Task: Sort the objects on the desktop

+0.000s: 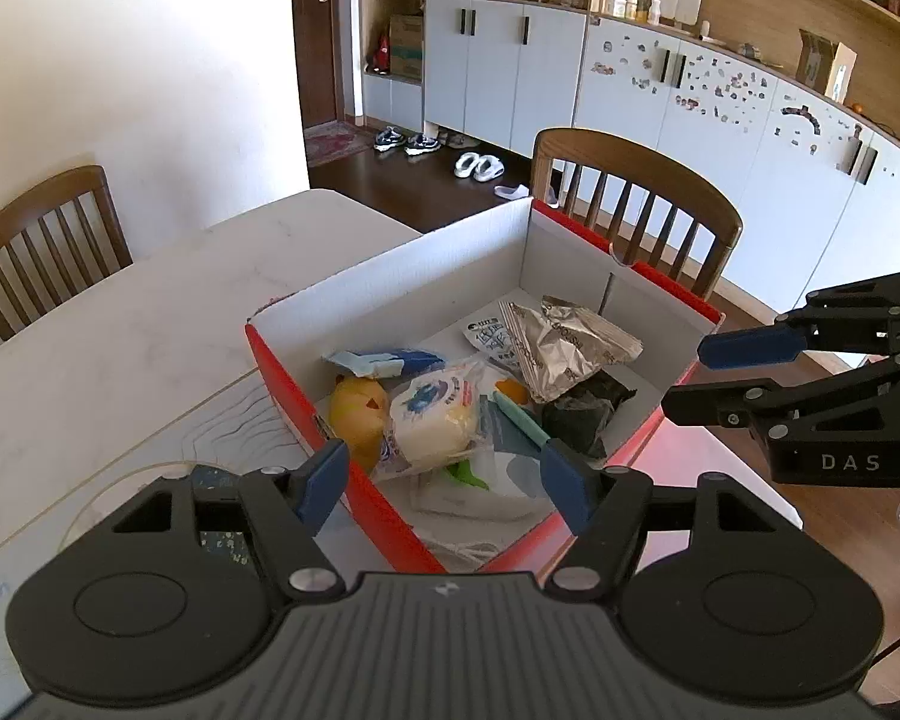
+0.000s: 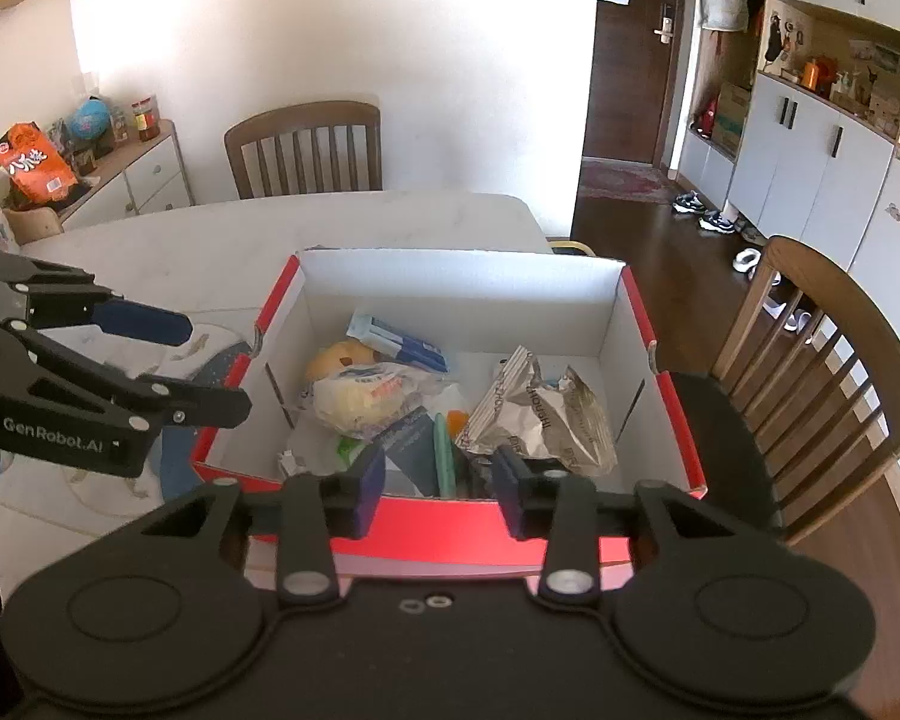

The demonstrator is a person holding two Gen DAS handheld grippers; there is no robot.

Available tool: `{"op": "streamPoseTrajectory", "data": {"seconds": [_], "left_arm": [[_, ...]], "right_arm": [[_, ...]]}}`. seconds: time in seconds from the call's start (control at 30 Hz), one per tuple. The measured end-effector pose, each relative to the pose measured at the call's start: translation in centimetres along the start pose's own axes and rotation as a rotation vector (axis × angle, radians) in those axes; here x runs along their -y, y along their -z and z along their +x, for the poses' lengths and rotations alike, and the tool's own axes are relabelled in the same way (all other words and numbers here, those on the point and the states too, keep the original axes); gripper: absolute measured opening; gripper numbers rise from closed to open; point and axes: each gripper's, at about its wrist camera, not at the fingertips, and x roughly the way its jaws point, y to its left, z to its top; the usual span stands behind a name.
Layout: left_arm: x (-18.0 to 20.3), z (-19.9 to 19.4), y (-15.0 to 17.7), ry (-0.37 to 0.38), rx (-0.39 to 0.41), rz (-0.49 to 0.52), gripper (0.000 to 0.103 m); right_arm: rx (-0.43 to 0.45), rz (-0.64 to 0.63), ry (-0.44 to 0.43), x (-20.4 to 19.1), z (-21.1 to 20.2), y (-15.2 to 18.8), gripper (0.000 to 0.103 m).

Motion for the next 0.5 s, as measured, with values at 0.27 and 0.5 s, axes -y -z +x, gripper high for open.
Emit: {"op": "streamPoseTrajectory", "data": {"seconds": [0.27, 0.5], "left_arm": [[-0.2, -0.9, 0.9, -0.014, 0.024, -0.01, 0.085], [-0.5, -1.8, 1.4, -0.045, 0.065, -0.012, 0.101]], "right_arm": [[0.02, 0.028, 0.0, -0.6, -0.9, 0.5, 0.067], [0.088, 0.047, -0.014, -0.9, -2.0, 0.7, 0.095]]}}
